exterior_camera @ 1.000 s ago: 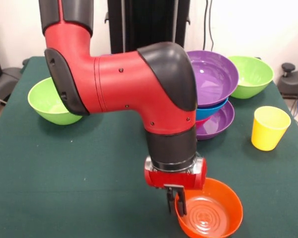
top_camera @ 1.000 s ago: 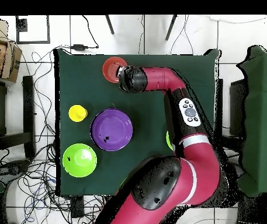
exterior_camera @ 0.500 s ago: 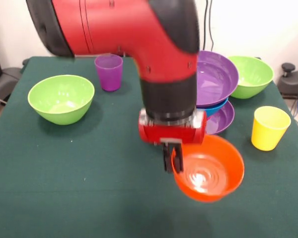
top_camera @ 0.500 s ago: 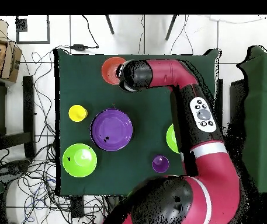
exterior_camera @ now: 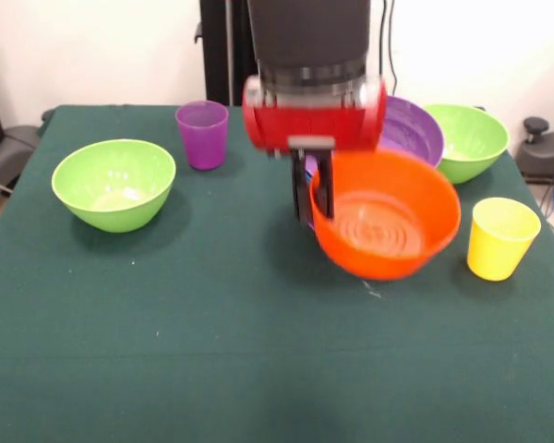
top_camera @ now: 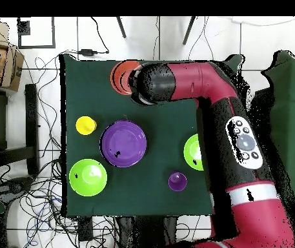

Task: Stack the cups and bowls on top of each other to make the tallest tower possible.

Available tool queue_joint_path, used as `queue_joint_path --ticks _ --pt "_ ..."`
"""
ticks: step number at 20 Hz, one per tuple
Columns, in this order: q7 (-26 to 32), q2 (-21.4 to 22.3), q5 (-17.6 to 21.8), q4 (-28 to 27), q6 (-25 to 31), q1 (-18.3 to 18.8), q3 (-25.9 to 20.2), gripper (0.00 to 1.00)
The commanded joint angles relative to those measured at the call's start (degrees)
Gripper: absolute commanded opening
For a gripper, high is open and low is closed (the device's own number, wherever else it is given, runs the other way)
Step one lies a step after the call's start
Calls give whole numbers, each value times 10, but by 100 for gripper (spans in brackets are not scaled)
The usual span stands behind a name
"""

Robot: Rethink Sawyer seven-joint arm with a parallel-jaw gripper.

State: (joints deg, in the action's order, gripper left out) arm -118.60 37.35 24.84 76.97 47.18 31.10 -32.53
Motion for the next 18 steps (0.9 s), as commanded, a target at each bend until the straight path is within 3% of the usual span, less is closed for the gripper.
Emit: queue_joint_path --ticks 1,9,18 --pt "58 156 -39 220 27 41 10 0" --pt "48 246 -83 357 -19 84 2 0" --pt "-22 219 -23 408 -135 71 28 0"
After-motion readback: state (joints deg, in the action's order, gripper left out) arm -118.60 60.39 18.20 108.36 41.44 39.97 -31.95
